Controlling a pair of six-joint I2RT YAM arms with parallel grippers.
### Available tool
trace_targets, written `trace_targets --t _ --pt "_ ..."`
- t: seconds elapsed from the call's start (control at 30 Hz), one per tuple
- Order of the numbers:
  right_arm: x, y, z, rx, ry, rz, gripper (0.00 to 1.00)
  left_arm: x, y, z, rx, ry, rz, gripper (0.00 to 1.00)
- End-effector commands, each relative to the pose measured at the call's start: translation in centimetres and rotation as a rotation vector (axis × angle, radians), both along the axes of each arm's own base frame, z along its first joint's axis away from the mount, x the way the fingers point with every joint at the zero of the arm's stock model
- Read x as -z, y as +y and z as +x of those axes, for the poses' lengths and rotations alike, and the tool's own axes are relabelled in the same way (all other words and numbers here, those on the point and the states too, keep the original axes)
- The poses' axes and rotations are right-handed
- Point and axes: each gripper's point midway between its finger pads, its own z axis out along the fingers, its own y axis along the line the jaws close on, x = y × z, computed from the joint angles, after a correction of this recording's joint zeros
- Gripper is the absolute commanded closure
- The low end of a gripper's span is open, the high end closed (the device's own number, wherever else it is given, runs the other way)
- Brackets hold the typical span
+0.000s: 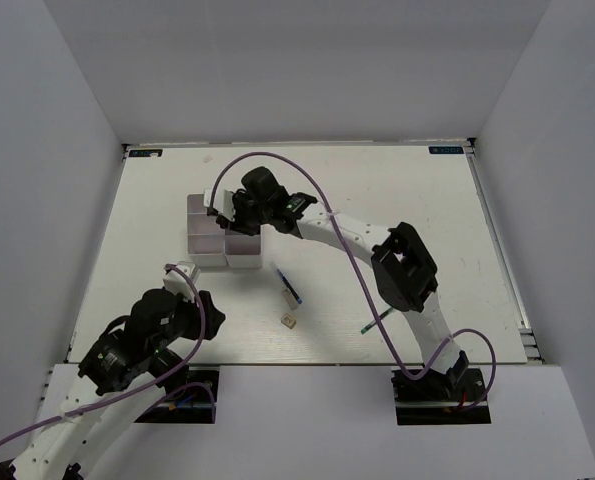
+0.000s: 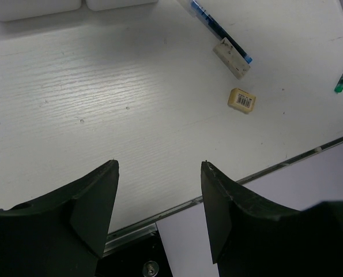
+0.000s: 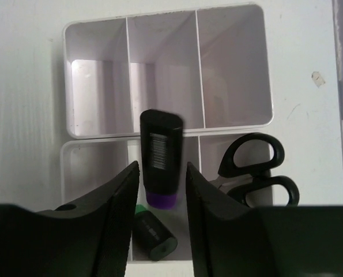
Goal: Sort the stationery into containers
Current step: Place the pen in the storage box.
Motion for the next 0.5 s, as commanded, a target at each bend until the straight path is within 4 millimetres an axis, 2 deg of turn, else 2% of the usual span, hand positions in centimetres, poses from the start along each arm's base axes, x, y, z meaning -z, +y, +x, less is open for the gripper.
trace_targets --t 0.0,0.1,0.17,0.23,0.27,0.3,0.33,0.37,0.43,0.47 --pt "-4.7 -0.5 -1.6 -0.009 0.014 0.06 0.58 0.2 -0.1 0.0 0.0 0.007 0.004 0.31" --pt "-4.9 -1.1 -2.2 0.002 0.044 0.049 0.52 0.1 -0.2 0.1 0.002 0.008 0.004 0.34" --pt "-5.6 -1.6 -2.7 0.02 0.068 0.053 0.48 0.0 -0.5 0.3 0.011 0.008 -0.002 0.45" --pt "-8.4 -1.8 -3.3 0.039 0.083 0.097 0.46 0.2 -0.9 0.3 0.022 0.037 0.0 0.69" --pt "-8.2 -2.8 -3.5 0.067 0.108 0.064 0.46 -0.8 -1.3 0.6 0.027 0.023 -0.019 0.79" --pt "-9.6 -3.0 -3.6 0.089 0.114 0.081 0.51 -1.4 -1.8 1.1 0.032 0.018 -0.028 0.9" --pt "-11.5 -4.6 -4.2 0.136 0.137 0.083 0.61 -1.6 -2.4 1.4 0.036 0.044 -0.031 0.99" --pt "-12.1 -6.5 -2.0 0.289 0.084 0.069 1.0 -1.3 -3.0 1.5 0.05 0.083 -0.025 0.99" --pt "-12.3 -10.4 -1.9 0.477 0.148 0.042 1.0 -2.1 -4.9 2.4 0.065 0.107 -0.081 0.99" --pt "-11.5 -13.1 -0.5 0.602 0.134 -0.004 1.0 -1.5 -5.5 2.8 0.063 0.141 -0.073 0.99"
